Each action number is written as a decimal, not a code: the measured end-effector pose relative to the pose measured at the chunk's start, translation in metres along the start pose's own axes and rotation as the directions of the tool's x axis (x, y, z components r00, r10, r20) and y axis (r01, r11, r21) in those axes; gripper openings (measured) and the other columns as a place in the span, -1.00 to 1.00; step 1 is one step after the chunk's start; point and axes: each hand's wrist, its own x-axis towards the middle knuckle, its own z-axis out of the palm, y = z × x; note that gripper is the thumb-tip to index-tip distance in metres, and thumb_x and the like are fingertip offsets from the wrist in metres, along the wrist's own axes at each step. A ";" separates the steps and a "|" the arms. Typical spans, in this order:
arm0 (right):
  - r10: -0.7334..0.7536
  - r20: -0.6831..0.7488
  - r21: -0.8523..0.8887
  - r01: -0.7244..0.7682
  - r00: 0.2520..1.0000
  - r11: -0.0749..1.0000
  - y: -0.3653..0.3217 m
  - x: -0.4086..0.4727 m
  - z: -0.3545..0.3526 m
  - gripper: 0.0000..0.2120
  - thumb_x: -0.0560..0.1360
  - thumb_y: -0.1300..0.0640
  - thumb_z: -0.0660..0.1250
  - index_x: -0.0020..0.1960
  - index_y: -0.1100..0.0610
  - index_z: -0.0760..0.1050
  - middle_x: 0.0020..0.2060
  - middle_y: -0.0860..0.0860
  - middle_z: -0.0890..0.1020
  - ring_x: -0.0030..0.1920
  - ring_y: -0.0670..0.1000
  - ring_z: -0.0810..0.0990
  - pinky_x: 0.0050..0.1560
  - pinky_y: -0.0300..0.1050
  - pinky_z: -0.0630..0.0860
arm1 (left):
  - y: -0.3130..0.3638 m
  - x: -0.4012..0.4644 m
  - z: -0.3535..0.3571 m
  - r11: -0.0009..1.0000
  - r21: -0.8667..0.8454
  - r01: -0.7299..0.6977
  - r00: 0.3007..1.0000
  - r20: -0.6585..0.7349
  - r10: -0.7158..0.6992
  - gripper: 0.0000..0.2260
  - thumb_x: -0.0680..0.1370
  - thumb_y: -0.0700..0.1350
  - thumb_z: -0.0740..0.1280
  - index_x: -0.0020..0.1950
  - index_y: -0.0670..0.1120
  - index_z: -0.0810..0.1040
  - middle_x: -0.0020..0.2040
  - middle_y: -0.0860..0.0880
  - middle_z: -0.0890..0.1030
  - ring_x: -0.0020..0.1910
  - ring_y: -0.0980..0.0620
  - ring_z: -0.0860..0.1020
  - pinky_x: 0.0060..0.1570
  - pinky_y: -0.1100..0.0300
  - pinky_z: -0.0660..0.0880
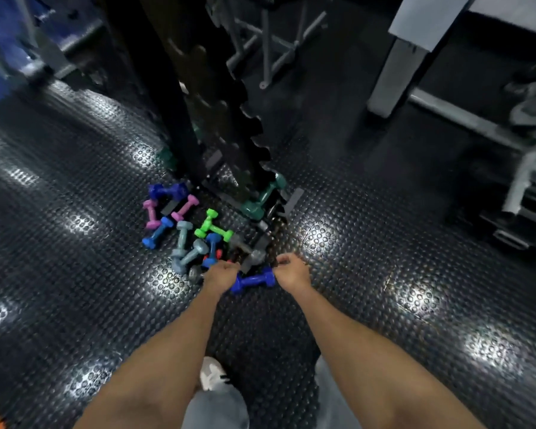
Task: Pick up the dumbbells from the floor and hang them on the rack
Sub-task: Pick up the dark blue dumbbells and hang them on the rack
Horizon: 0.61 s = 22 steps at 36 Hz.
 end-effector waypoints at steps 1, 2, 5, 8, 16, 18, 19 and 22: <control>0.007 -0.018 0.020 -0.007 1.000 1.000 0.006 0.009 0.009 -0.76 0.47 0.21 0.32 0.10 -0.01 0.53 0.07 0.00 0.63 -0.06 -0.02 0.57 -0.12 -0.22 0.44 | -0.005 0.013 0.000 1.000 0.024 0.000 1.000 0.002 0.000 -0.67 0.57 0.00 0.35 0.15 -0.23 0.63 0.19 -0.26 0.62 0.25 -0.23 0.55 0.32 -0.01 0.44; 0.009 -0.028 0.040 -0.008 1.000 0.999 0.009 0.016 0.013 -0.77 0.46 0.23 0.32 0.06 -0.02 0.52 0.06 0.00 0.64 -0.06 -0.02 0.57 -0.11 -0.22 0.44 | -0.006 0.025 -0.001 0.998 0.057 -0.002 1.000 0.001 0.002 -0.67 0.58 0.03 0.33 0.16 -0.19 0.64 0.18 -0.23 0.63 0.24 -0.20 0.55 0.31 0.03 0.43; 0.002 -0.061 0.041 0.000 0.998 0.999 0.029 0.051 0.040 -0.79 0.45 0.23 0.31 -0.02 -0.05 0.50 0.02 -0.03 0.65 -0.07 -0.04 0.58 -0.16 -0.24 0.43 | -0.023 0.070 0.005 0.994 0.112 -0.003 1.000 0.001 0.003 -0.69 0.59 0.09 0.27 0.14 -0.08 0.65 0.12 -0.13 0.65 0.15 -0.14 0.57 0.18 0.11 0.43; -0.034 -0.082 -0.013 0.033 0.996 0.999 0.053 0.101 0.067 -0.84 0.48 0.19 0.31 -0.04 -0.07 0.51 -0.09 -0.09 0.62 -0.16 -0.07 0.56 -0.35 -0.32 0.36 | -0.052 0.127 0.025 0.991 0.136 -0.012 1.000 -0.023 0.015 -0.70 0.60 0.06 0.26 0.12 -0.12 0.64 0.11 -0.15 0.66 0.11 -0.15 0.57 0.14 0.09 0.45; -0.062 -0.089 0.030 0.065 0.994 0.997 0.127 0.233 0.149 -0.80 0.48 0.23 0.36 -0.10 -0.08 0.49 -0.13 -0.12 0.61 -0.17 -0.07 0.56 -0.19 -0.19 0.53 | -0.133 0.253 0.097 0.992 0.126 0.012 0.998 -0.065 -0.004 -0.63 0.63 0.05 0.23 0.30 -0.16 0.56 0.32 -0.18 0.55 0.33 -0.19 0.48 0.29 0.10 0.35; -0.060 -0.106 0.036 0.064 0.993 0.997 0.148 0.267 0.174 -0.81 0.47 0.22 0.38 0.02 -0.03 0.52 -0.11 -0.10 0.62 -0.11 -0.04 0.58 -0.12 -0.15 0.53 | -0.157 0.286 0.115 0.995 0.093 0.039 0.996 -0.088 -0.031 -0.61 0.62 0.05 0.24 0.32 -0.17 0.52 0.31 -0.19 0.55 0.32 -0.20 0.48 0.31 0.07 0.36; -0.047 -0.114 0.042 0.052 0.992 0.998 0.154 0.277 0.180 -0.79 0.47 0.20 0.39 0.05 -0.02 0.51 -0.08 -0.07 0.62 -0.08 -0.03 0.59 -0.11 -0.16 0.52 | -0.164 0.297 0.119 0.996 0.079 0.047 0.995 -0.097 -0.039 -0.61 0.61 0.05 0.25 0.30 -0.18 0.52 0.29 -0.19 0.56 0.30 -0.20 0.49 0.31 0.06 0.39; -0.048 -0.170 0.020 0.052 0.984 0.998 0.185 0.320 0.214 -0.76 0.44 0.13 0.42 0.07 -0.04 0.49 -0.02 -0.05 0.64 -0.07 -0.02 0.58 -0.13 -0.17 0.48 | -0.196 0.344 0.139 0.996 0.067 0.057 0.991 -0.123 -0.048 -0.63 0.60 0.01 0.24 0.27 -0.19 0.55 0.26 -0.22 0.58 0.27 -0.22 0.51 0.29 0.05 0.42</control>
